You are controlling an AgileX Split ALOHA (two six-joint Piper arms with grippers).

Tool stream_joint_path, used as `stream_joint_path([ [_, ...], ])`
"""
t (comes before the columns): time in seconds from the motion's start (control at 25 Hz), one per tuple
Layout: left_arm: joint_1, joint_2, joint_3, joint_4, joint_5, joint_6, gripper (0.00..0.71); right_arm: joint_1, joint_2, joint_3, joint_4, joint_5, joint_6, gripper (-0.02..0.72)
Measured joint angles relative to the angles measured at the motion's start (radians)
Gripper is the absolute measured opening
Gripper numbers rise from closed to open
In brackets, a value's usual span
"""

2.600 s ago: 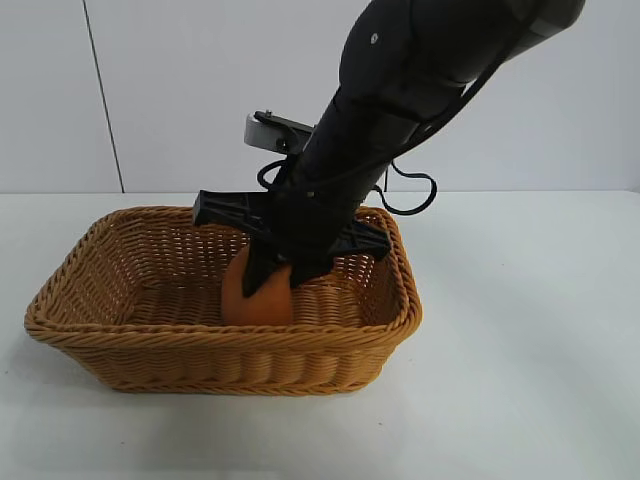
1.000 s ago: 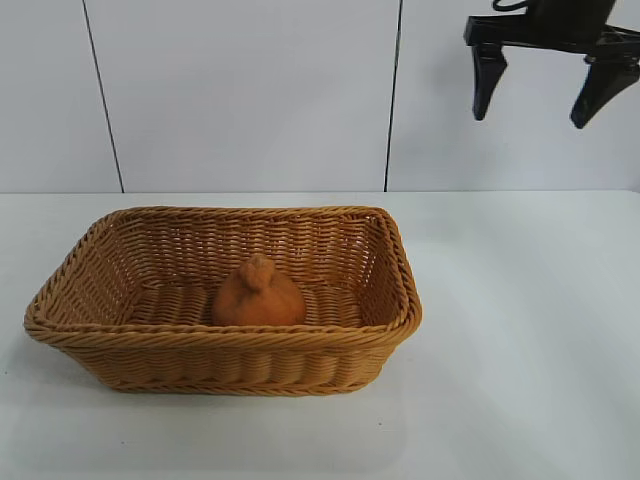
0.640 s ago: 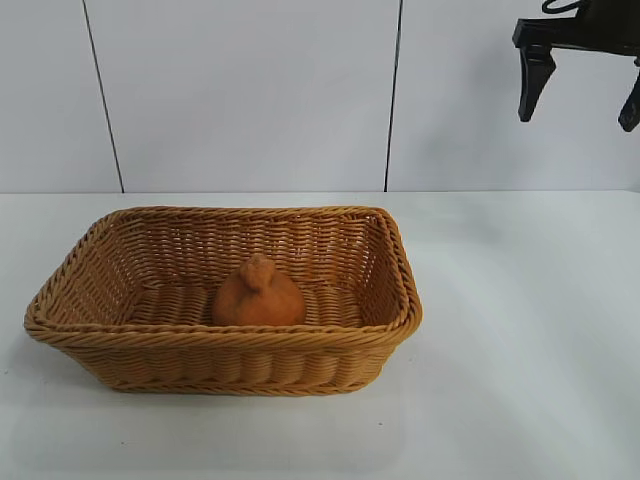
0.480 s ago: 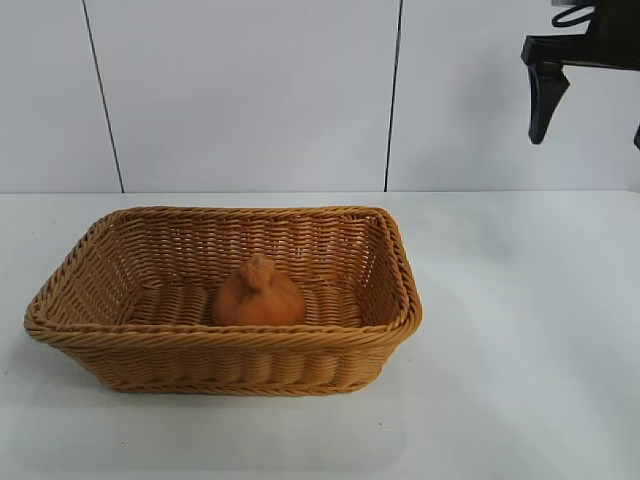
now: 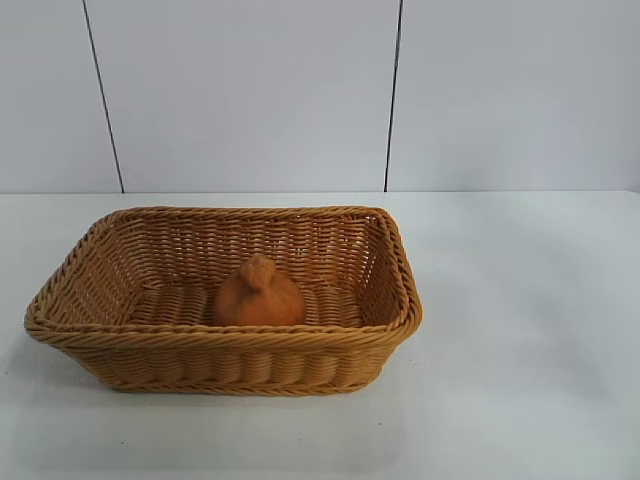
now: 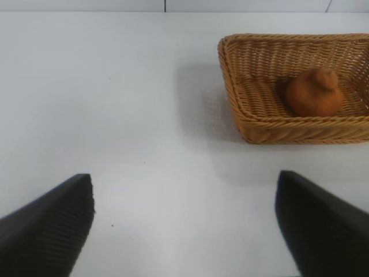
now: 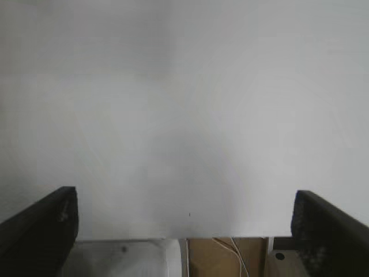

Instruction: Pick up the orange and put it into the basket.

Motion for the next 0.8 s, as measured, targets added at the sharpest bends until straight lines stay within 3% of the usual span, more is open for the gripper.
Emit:
stream_joint_path([
  [0.16,0.0,0.0,0.0,0.0,0.0,0.0,0.612,0.0,-0.21,0.183,0.0,-0.028,0.0,0.694],
  [0.4,0.0,0.0,0.0,0.0,0.0,0.0,0.612,0.0,-0.593,0.436,0.0,-0.192,-0.001,0.694],
  [0.8,0.0,0.0,0.0,0.0,0.0,0.0,0.612,0.0,-1.079,0.484,0.001,-0.198,-0.015,0.694],
])
